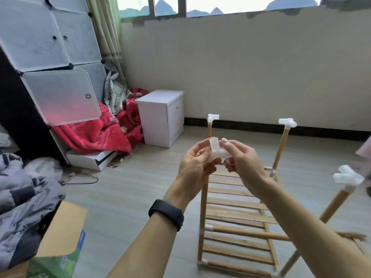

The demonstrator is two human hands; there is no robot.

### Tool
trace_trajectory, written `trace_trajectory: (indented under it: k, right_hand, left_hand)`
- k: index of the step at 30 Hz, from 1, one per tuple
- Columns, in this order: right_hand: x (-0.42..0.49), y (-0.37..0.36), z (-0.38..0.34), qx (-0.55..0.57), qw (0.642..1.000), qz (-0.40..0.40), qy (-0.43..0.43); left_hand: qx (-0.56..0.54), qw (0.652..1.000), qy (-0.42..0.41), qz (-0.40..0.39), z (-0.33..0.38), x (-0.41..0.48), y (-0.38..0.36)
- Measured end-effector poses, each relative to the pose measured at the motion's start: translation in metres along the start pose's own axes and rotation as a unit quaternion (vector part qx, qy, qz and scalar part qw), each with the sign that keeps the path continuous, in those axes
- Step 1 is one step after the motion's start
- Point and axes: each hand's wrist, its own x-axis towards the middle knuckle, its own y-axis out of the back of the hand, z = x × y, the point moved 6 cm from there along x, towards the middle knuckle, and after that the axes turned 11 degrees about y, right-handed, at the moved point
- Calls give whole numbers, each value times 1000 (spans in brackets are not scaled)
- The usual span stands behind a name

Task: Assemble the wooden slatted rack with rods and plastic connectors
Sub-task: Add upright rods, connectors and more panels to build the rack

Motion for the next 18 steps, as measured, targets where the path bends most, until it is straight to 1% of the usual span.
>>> trace_trajectory:
  k: [2,6,11,13,18]
  right_hand:
    - [-9,-3,4,9,1000,1,3]
    - [-25,-9,20,95,995,-7,-37]
    - [-25,-7,26,101,994,41,-26]
    - [-25,-6,30,129,989,60,-42]
    - [-28,-9,41,218,969,72,-90]
  left_hand:
    - [-9,1000,-7,20,-8,-2,4]
    - [-3,995,-50,83,-11,-8,15]
    - [92,975,-103,176,-12,-15,21]
    - [117,967,-125,188,-10,-18,25]
    - [188,954,-139,187,-14,-21,26]
